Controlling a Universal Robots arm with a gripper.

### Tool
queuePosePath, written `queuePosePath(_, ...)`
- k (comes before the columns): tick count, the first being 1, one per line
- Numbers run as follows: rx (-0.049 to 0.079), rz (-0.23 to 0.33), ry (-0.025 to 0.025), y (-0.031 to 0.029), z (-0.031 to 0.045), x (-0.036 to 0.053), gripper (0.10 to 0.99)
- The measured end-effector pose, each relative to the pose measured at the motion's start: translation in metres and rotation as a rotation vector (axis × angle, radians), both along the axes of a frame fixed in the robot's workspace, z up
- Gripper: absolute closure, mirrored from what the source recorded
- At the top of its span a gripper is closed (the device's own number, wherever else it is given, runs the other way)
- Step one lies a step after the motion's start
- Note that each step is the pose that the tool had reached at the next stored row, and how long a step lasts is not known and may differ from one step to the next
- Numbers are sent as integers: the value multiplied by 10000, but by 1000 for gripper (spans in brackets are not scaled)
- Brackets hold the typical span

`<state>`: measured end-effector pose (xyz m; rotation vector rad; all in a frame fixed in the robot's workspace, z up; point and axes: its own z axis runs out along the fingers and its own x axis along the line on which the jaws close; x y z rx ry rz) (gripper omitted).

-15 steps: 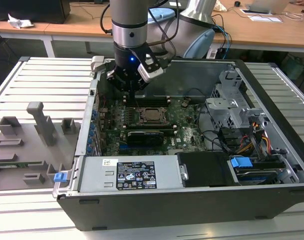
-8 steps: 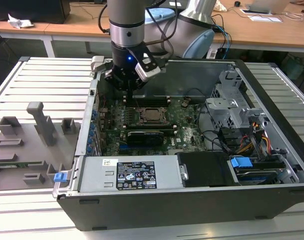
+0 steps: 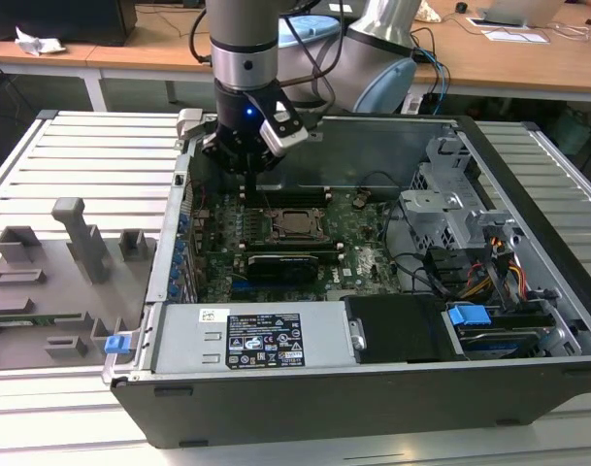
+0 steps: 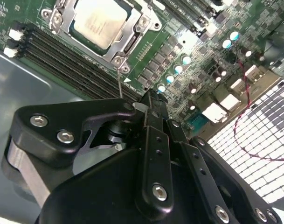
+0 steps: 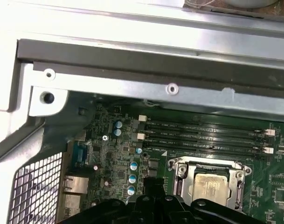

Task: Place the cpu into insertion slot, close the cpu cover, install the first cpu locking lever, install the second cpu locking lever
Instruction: 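Install the first cpu locking lever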

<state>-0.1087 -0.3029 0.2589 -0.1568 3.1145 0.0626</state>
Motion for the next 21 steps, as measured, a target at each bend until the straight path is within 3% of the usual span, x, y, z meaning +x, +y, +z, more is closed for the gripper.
queuePosePath(9,0,-39,0,83,-13,3,980)
queuePosePath(21,1,-44,1,93,-19,60,980)
